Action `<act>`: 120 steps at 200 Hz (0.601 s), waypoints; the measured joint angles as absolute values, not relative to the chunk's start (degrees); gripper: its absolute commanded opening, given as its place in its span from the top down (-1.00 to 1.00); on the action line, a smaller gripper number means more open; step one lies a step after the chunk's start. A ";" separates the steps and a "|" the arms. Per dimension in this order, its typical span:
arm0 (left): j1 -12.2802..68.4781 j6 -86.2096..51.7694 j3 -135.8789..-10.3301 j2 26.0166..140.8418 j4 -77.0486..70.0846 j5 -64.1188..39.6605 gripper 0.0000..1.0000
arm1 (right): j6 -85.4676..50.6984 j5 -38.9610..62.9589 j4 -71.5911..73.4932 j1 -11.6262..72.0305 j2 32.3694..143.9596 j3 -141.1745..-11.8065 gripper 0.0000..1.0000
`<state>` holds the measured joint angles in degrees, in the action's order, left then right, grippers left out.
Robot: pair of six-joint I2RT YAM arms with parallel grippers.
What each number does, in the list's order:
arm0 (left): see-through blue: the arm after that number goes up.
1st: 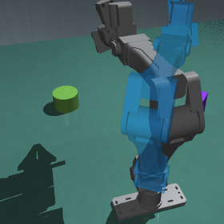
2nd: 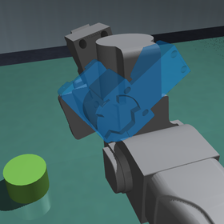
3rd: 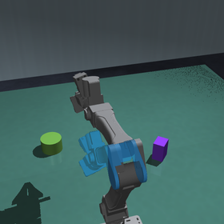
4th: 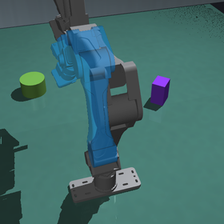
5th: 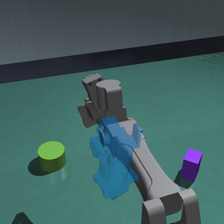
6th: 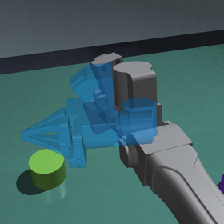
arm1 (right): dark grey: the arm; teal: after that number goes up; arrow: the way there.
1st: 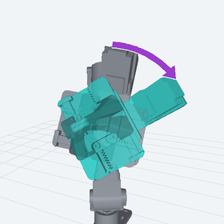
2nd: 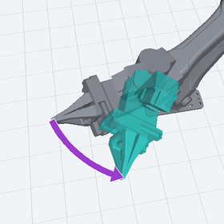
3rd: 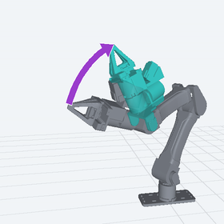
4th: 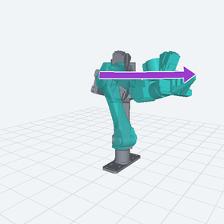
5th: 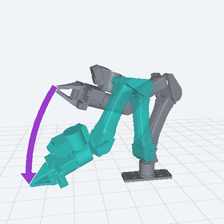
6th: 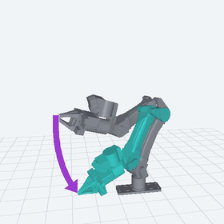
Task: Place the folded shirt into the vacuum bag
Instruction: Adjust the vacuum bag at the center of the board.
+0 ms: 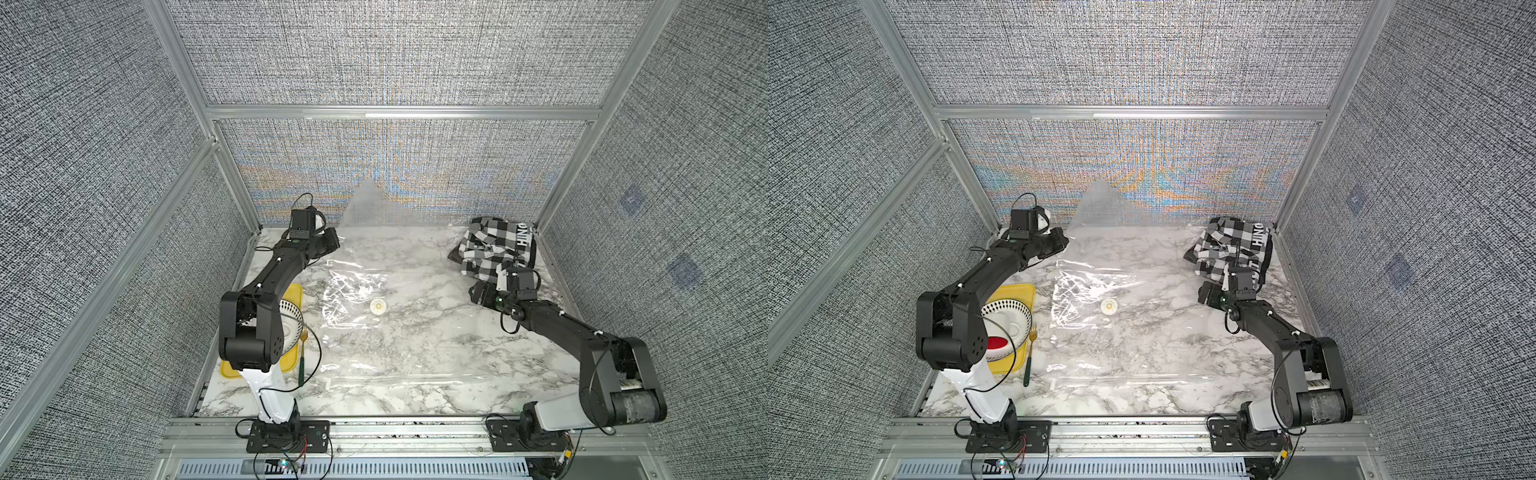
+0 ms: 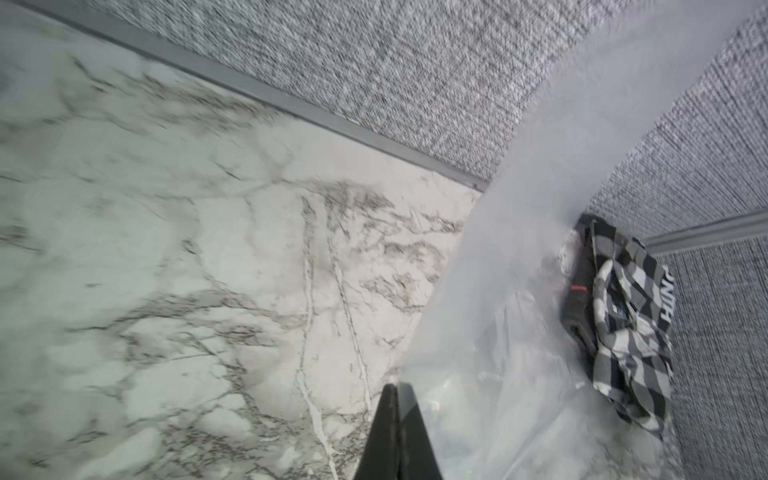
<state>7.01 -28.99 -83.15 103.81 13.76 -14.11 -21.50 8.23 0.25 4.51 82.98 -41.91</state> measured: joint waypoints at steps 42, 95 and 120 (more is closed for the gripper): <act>5.80 -29.39 -83.46 103.18 14.68 -11.11 1.00 | -21.39 8.23 0.23 4.51 83.46 -41.91 -0.97; 1.19 -30.22 -75.13 98.74 13.52 -10.92 1.00 | -20.88 11.75 0.60 5.17 85.38 -42.13 -0.97; -0.89 -31.57 -71.59 93.78 11.90 -10.44 1.00 | -19.99 14.92 0.54 7.22 88.71 -43.77 -0.81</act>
